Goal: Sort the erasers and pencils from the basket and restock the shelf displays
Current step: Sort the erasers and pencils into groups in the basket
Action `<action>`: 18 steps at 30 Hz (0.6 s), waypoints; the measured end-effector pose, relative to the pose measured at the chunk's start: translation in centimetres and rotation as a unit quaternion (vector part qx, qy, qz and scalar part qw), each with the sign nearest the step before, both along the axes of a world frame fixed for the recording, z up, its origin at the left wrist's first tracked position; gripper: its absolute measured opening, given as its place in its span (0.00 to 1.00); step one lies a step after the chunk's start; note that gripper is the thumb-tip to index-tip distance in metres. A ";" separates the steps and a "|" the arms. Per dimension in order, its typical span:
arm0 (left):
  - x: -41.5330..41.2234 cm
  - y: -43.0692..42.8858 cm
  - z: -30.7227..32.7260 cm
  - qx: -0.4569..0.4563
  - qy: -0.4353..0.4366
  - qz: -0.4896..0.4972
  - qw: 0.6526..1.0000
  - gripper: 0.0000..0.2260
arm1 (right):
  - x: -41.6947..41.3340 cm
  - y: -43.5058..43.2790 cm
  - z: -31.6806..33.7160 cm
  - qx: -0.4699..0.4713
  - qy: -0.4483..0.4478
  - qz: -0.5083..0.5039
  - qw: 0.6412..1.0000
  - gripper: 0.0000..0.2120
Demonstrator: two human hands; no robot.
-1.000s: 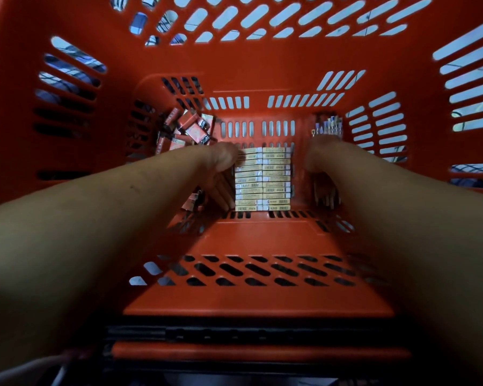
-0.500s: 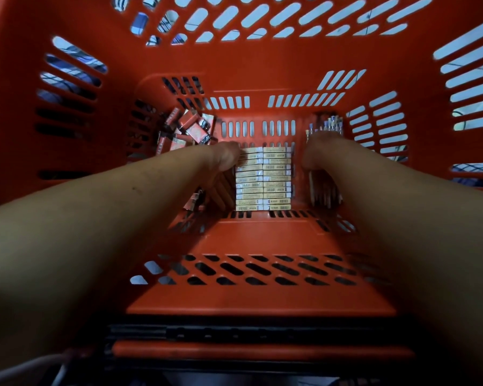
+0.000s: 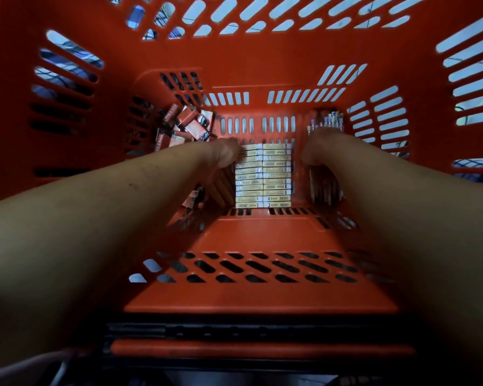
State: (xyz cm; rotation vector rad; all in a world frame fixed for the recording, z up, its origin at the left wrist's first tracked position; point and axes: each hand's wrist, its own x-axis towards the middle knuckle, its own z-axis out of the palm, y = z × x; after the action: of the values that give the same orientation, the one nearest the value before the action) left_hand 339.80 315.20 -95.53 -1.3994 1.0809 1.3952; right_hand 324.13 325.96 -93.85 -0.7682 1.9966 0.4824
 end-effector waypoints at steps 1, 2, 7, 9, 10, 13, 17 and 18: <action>0.0 0.0 0.0 0.001 -0.001 0.000 1.000 0.31 | 0.0 0.0 0.0 0.001 -0.001 0.003 1.000 0.19; -0.1 0.0 0.1 0.001 -0.001 0.000 1.000 0.31 | -0.1 0.1 0.0 0.000 -0.001 0.003 1.000 0.19; 0.0 0.0 0.1 -0.012 -0.002 0.002 1.000 0.31 | -0.1 0.1 0.0 -0.004 -0.002 -0.002 1.000 0.21; 0.0 -0.1 0.0 -0.015 0.001 0.002 1.000 0.29 | -0.1 0.0 -0.1 -0.001 -0.008 -0.007 1.000 0.22; -0.1 -0.1 0.1 -0.014 0.002 0.000 1.000 0.28 | -0.1 0.0 0.0 0.000 -0.011 -0.006 1.000 0.22; -0.1 -0.1 0.2 -0.010 0.006 -0.005 1.000 0.26 | -0.2 -0.2 0.3 0.004 -0.018 0.011 1.000 0.25; -0.2 -0.2 0.5 -0.001 0.005 -0.019 1.000 0.28 | -0.2 -1.0 1.0 0.003 -0.032 0.013 0.999 0.25; -0.2 -0.3 0.6 -0.002 0.001 -0.021 1.000 0.29 | -0.2 -1.3 1.0 -0.001 -0.037 0.009 0.999 0.25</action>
State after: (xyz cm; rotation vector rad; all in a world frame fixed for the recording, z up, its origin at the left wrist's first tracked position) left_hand 339.56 314.93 -94.90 -1.3719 1.1091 1.3646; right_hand 323.96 324.68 -92.85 -0.7949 1.9245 0.4559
